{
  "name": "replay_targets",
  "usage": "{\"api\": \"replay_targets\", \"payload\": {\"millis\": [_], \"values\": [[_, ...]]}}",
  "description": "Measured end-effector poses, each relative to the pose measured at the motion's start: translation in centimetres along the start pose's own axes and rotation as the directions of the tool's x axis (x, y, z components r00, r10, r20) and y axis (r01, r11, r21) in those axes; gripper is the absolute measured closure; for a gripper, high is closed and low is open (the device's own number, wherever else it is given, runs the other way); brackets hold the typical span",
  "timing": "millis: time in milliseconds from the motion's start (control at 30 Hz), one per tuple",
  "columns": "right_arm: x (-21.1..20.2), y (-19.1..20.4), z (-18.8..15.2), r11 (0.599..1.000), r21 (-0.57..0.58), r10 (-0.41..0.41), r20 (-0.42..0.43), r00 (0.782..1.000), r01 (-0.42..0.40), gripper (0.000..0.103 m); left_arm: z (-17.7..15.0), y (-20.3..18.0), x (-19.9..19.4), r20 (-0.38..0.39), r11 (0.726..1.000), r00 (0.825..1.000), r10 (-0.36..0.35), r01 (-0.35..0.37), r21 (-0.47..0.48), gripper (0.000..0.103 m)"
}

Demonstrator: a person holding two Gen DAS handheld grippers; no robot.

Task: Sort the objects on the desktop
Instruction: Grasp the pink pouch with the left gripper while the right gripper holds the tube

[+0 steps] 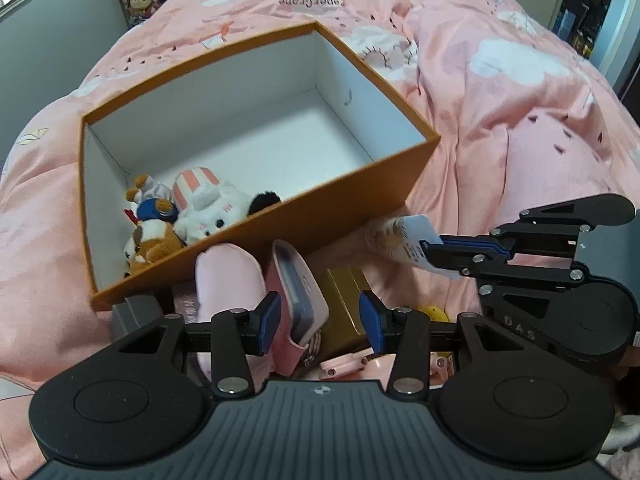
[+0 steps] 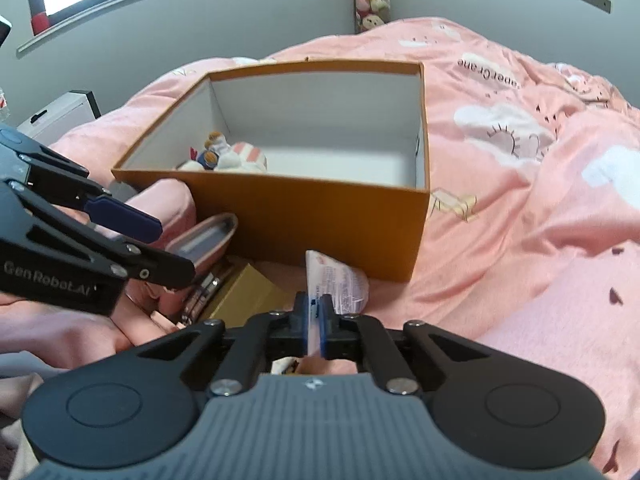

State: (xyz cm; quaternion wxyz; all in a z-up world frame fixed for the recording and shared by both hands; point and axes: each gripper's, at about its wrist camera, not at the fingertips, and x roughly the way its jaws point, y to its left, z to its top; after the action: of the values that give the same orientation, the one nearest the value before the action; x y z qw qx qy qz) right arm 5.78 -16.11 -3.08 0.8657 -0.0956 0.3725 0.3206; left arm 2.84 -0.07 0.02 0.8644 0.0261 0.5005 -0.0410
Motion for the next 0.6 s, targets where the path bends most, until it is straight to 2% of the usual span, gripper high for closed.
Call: {"api": "replay_targets", "payload": {"millis": [67, 200, 367, 600], "values": [[-0.6, -0.2, 0.4, 1.0, 0.002, -0.007, 0.026, 1.0, 0.007, 0.103, 0.2, 0.6, -0.6, 0.009, 1.0, 1.0, -0.002, 0.002, -0.02, 0.052], [-1.4, -1.0, 1.4, 0.999, 0.038, 0.011, 0.054, 0.998, -0.014, 0.103, 0.5, 1.6, -1.2, 0.031, 0.997, 0.998, 0.063, -0.062, -0.035, 0.052], [0.0, -2.0, 1.2, 0.996, 0.084, 0.012, 0.011, 1.0, -0.013, 0.102, 0.1, 2.6, -0.9, -0.009, 0.996, 0.996, 0.083, -0.084, -0.044, 0.05], [1.2, -2.6, 0.5, 0.992, 0.125, 0.035, -0.032, 0.999, -0.031, 0.093, -1.4, 2.3, -0.1, -0.059, 0.99, 0.988, 0.142, -0.143, -0.014, 0.048]]}}
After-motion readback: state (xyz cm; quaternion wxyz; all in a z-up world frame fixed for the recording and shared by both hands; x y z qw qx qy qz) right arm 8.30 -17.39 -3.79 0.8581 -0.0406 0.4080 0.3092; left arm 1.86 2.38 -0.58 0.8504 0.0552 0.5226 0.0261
